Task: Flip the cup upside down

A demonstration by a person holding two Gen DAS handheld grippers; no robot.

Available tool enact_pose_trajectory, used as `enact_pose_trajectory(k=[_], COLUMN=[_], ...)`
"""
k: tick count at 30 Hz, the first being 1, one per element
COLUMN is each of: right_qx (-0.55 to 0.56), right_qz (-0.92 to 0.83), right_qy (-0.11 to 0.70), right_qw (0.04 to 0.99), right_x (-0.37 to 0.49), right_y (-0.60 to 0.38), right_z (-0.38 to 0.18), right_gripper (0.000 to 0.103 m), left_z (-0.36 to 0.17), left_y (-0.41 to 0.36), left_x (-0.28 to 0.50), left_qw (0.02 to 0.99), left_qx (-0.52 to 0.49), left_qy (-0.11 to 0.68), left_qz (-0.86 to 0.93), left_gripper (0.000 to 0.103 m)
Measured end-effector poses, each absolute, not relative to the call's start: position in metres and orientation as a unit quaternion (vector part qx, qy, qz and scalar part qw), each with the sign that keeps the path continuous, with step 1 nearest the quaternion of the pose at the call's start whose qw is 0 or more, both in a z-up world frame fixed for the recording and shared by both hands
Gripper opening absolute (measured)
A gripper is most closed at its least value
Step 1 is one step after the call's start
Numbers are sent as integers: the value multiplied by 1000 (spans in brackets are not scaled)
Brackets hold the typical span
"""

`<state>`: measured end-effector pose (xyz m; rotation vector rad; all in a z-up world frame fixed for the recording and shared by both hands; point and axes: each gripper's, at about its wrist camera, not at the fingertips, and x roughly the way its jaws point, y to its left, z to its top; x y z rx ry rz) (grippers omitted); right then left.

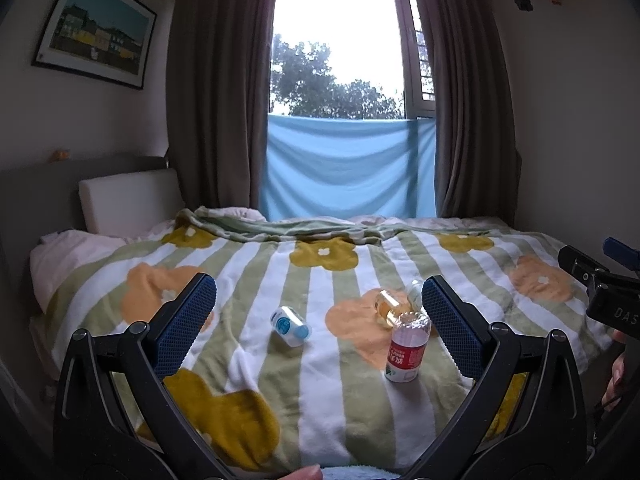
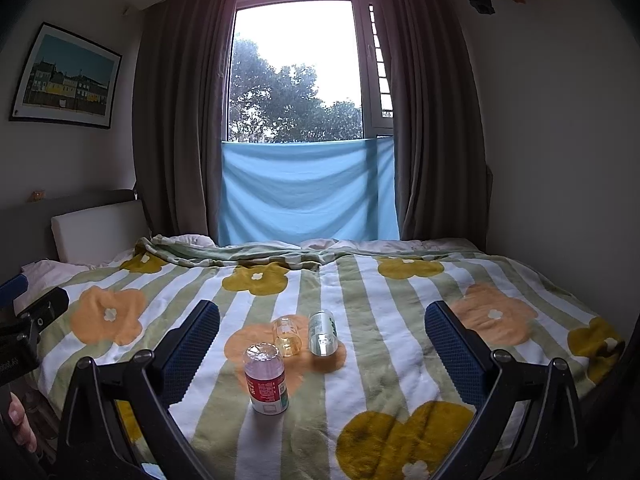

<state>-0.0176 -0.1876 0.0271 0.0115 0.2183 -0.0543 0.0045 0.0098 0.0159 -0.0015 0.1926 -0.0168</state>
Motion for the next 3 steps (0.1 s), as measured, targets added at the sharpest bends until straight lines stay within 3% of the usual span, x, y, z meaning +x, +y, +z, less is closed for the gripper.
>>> enact_pose_trajectory(k=[3], right_qx=[5], right_qz=[-27], right_qy=[110], right_qw=[994], right_x=[-18], right_y=[-186], right_z=[27], right_gripper=[103], left_z=[16], left_y=[9], left_x=[3], left_qw=[995], left_qx=[-1], left_qy=[96], left_qz=[-15], left_gripper=[103])
